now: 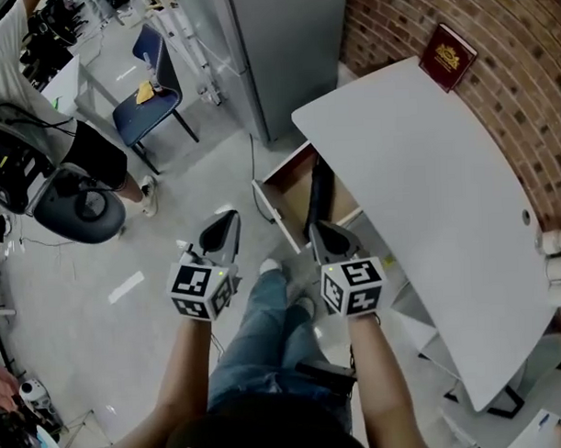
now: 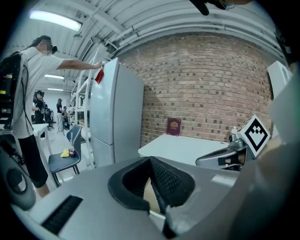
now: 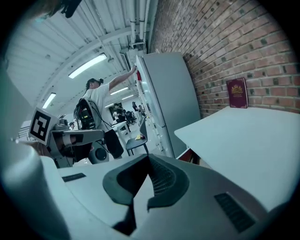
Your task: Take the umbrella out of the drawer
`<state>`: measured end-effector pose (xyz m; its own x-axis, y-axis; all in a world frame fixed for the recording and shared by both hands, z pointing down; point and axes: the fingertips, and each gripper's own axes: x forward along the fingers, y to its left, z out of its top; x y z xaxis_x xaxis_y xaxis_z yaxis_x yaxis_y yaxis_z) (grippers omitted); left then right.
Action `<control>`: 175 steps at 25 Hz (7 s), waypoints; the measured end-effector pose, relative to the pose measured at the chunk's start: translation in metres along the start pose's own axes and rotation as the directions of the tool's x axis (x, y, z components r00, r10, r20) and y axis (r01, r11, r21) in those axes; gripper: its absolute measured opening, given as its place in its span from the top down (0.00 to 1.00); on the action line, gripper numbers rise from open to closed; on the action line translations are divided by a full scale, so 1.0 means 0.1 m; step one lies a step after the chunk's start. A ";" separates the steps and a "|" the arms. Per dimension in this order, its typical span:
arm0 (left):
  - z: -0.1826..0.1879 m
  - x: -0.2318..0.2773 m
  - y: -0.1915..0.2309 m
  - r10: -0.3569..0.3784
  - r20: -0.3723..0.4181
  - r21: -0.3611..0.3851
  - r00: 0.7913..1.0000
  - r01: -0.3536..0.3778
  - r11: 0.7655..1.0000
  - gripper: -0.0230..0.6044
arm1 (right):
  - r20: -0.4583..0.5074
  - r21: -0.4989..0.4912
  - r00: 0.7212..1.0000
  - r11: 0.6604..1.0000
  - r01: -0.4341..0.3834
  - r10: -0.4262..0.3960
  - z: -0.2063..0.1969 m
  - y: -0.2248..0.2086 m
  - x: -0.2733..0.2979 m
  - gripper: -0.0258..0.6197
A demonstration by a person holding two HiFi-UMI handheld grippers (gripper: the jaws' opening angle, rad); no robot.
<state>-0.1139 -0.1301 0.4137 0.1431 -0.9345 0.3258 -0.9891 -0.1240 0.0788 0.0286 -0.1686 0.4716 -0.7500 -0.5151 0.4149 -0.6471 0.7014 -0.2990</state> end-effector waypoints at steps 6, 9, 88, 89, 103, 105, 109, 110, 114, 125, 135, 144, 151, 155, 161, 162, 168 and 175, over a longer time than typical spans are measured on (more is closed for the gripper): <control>-0.34 0.47 0.14 -0.073 -0.076 -0.004 0.994 0.073 0.997 0.96 | -0.055 0.097 0.998 0.994 0.045 -0.040 -0.36 -0.36 0.50 0.97; -0.46 0.69 0.28 -0.092 -0.094 -0.013 0.991 0.091 0.996 0.96 | -0.071 0.117 0.993 0.988 0.101 -0.093 -0.49 -0.53 0.75 0.97; -2.08 2.19 1.44 -0.202 -0.255 -0.126 0.946 0.175 0.977 0.97 | -0.631 -0.085 0.504 0.698 0.711 -0.590 -2.44 -2.16 2.53 0.57; -2.05 2.16 1.43 -0.200 -0.250 -0.125 0.947 0.173 0.977 0.96 | -0.632 -0.085 0.509 0.706 0.703 -0.584 -2.42 -2.13 2.52 0.57; -1.58 1.78 1.28 -0.182 -0.224 -0.118 0.957 0.159 0.980 0.97 | -0.661 -0.123 0.555 0.802 0.585 -0.506 -2.07 -1.66 2.21 0.57; -1.48 1.73 1.26 -0.181 -0.217 -0.112 0.959 0.159 0.981 0.97 | -0.664 -0.146 0.558 0.818 0.556 -0.498 -2.02 -1.60 2.15 0.57; -1.25 1.64 1.21 -0.177 -0.201 -0.089 0.963 0.162 0.983 0.96 | -0.659 -0.197 0.574 0.848 0.492 -0.486 -1.86 -1.48 2.03 0.57; -1.19 1.61 1.19 -0.177 -0.199 -0.086 0.964 0.162 0.983 0.96 | -0.659 -0.209 0.577 0.855 0.475 -0.482 -1.81 -1.46 1.99 0.57; -1.01 1.50 1.16 -0.172 -0.192 -0.075 0.966 0.161 0.984 0.97 | -0.668 -0.223 0.598 0.886 0.408 -0.443 -1.66 -1.29 1.85 0.57; -0.57 1.21 1.00 -0.170 -0.152 -0.066 0.974 0.162 0.985 0.96 | -0.640 -0.225 0.660 0.918 0.327 -0.392 -1.17 -0.94 1.44 0.57; -0.04 1.03 0.86 -0.188 -0.073 -0.032 0.979 0.186 0.982 0.97 | -0.556 -0.239 0.736 0.922 0.303 -0.386 -0.58 -0.67 1.16 0.57; 0.42 0.91 0.78 -0.198 -0.005 0.004 0.980 0.198 0.980 0.96 | -0.465 -0.230 0.800 0.924 0.304 -0.379 -0.02 -0.49 0.89 0.57; 0.73 0.91 0.67 -0.215 0.053 0.037 0.975 0.213 0.976 0.96 | -0.352 -0.218 0.867 0.931 0.292 -0.354 0.45 -0.33 0.70 0.57; 0.93 0.92 0.61 -0.226 0.089 0.059 0.970 0.221 0.974 0.97 | -0.279 -0.249 0.894 0.926 0.284 -0.349 0.75 -0.24 0.59 0.57; 1.23 0.92 0.52 -0.245 0.144 0.097 0.959 0.233 0.968 0.97 | -0.134 -0.256 0.923 0.912 0.320 -0.361 1.19 -0.15 0.35 0.57; 1.28 0.91 0.51 -0.248 0.155 0.103 0.956 0.234 0.967 0.96 | -0.102 -0.249 0.926 0.911 0.329 -0.363 1.27 -0.14 0.30 0.57; 1.60 0.91 0.38 -0.270 0.216 0.144 0.938 0.243 0.959 0.97 | 0.069 -0.274 0.915 0.875 0.399 -0.397 1.66 -0.15 -0.03 0.57; 1.80 0.91 0.28 -0.288 0.259 0.173 0.922 0.249 0.953 0.97 | 0.260 -0.215 0.861 0.843 0.494 -0.438 1.98 -0.25 -0.47 0.57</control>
<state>-0.1349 -0.2784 0.2762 0.4083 -0.9122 0.0338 -0.9126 -0.4087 -0.0071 0.0527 -0.2593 0.2894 -0.3978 -0.8785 0.2647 -0.8859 0.4428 0.1381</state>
